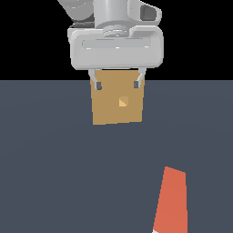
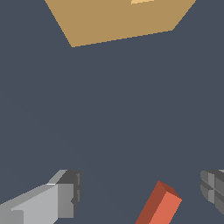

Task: Insert the peg into the horizontal hole in a box.

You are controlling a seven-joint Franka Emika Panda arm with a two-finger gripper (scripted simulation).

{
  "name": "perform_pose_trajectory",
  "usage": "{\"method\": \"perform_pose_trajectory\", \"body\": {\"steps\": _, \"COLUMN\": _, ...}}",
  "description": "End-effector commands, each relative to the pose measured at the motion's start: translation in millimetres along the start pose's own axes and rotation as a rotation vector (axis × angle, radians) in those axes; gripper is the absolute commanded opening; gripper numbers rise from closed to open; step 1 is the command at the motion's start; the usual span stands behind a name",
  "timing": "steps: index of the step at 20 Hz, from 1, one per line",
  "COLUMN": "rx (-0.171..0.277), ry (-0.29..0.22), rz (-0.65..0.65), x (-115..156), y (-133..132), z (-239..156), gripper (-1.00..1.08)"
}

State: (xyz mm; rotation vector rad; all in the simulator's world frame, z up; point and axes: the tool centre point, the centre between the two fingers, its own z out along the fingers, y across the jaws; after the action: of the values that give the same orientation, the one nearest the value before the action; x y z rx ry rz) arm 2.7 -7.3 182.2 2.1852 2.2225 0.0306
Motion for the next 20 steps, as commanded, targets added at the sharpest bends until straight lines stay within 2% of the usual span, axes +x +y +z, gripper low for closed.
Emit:
{"method": "perform_pose_trajectory", "body": {"steps": 1, "rx": 0.000, "ry": 0.000, "rz": 0.000, "x": 0, "y": 0, "z": 0, "gripper": 1.00}}
{"method": "perform_pose_trajectory", "body": {"steps": 6, "rx": 0.001, "ry": -0.001, "rz": 0.019, "x": -9, "y": 3, "z": 5, "gripper": 1.00}}
{"method": "perform_pose_trajectory", "body": {"steps": 11, "rx": 0.005, "ry": -0.002, "rz": 0.076, "x": -38, "y": 12, "z": 18, "gripper": 1.00}}
{"method": "perform_pose_trajectory", "body": {"steps": 15, "rx": 0.009, "ry": -0.004, "rz": 0.151, "x": -76, "y": 21, "z": 35, "gripper": 1.00}}
{"method": "perform_pose_trajectory", "body": {"steps": 20, "rx": 0.017, "ry": -0.005, "rz": 0.277, "x": -142, "y": 29, "z": 65, "gripper": 1.00}}
